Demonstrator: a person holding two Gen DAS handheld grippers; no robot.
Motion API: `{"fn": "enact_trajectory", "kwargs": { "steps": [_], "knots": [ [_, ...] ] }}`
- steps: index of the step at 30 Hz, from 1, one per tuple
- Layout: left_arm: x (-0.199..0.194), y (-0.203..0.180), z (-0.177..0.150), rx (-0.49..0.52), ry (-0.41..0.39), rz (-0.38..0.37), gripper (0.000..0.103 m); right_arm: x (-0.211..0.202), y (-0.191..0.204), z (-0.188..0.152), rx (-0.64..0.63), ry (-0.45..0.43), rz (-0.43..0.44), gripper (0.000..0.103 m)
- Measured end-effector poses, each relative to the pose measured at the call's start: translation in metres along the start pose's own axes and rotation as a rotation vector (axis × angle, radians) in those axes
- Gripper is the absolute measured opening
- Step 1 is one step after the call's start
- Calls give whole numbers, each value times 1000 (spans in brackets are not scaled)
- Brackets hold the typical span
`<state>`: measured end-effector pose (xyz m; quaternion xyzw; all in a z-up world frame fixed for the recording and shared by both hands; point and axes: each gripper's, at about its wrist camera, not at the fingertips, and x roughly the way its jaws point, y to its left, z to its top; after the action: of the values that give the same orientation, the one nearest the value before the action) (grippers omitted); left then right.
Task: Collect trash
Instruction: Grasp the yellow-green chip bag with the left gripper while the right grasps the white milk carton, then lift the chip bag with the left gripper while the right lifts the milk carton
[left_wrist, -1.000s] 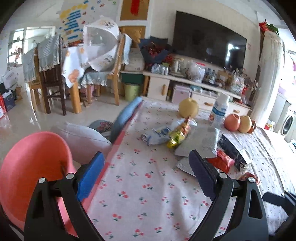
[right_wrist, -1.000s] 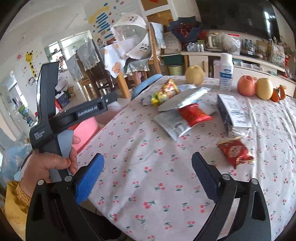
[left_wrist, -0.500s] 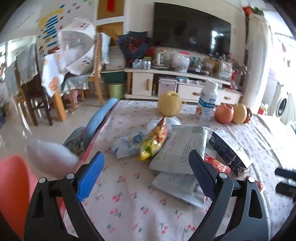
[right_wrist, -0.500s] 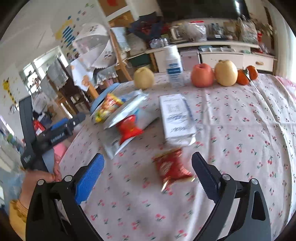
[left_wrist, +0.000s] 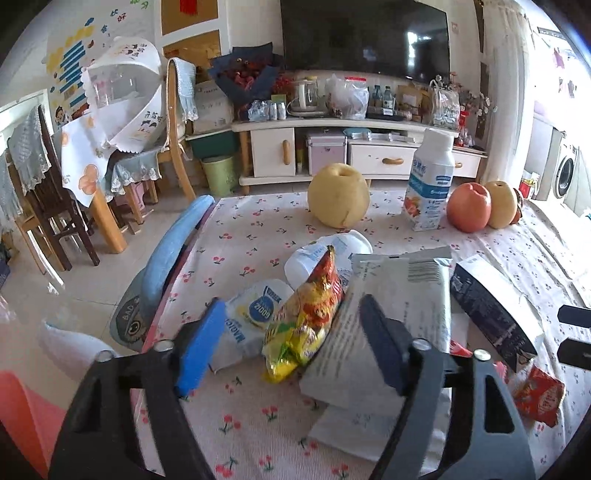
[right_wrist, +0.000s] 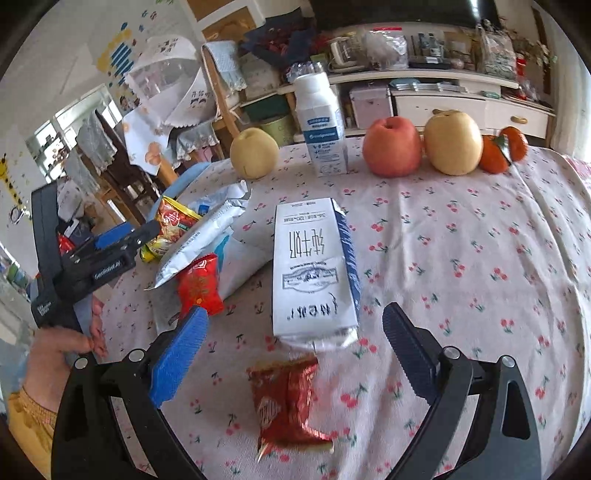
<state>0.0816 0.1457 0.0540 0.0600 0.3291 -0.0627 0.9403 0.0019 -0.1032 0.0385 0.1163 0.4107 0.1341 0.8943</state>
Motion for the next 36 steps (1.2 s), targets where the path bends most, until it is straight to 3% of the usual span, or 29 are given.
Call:
{"fn": "enact_trajectory", "kwargs": {
  "steps": [7,13,24,25,27,30,36],
  "knots": [
    [17,-2,1,8,32,1,71,19,9,9,-87,14,-10,94],
    [30,2,-1,-26,74,-45,47,30,8,13,-116,20,-27,94],
    [28,-2,-1,-85,94,-66,31,42,-1,14,-107,26,-45,94],
    [26,-3,-2,-85,94,-65,30,42,-3,14,-98,26,-41,93],
    [23,-2,-5,-116,97,-91,30,43,-4,14,-90,32,-27,80],
    [17,-3,-9,-141,103,-120,29,48,-5,12,-99,54,-42,72],
    [2,-18,-19,-107,103,-140,28,45,-6,11,-102,39,-72,67]
  ]
}}
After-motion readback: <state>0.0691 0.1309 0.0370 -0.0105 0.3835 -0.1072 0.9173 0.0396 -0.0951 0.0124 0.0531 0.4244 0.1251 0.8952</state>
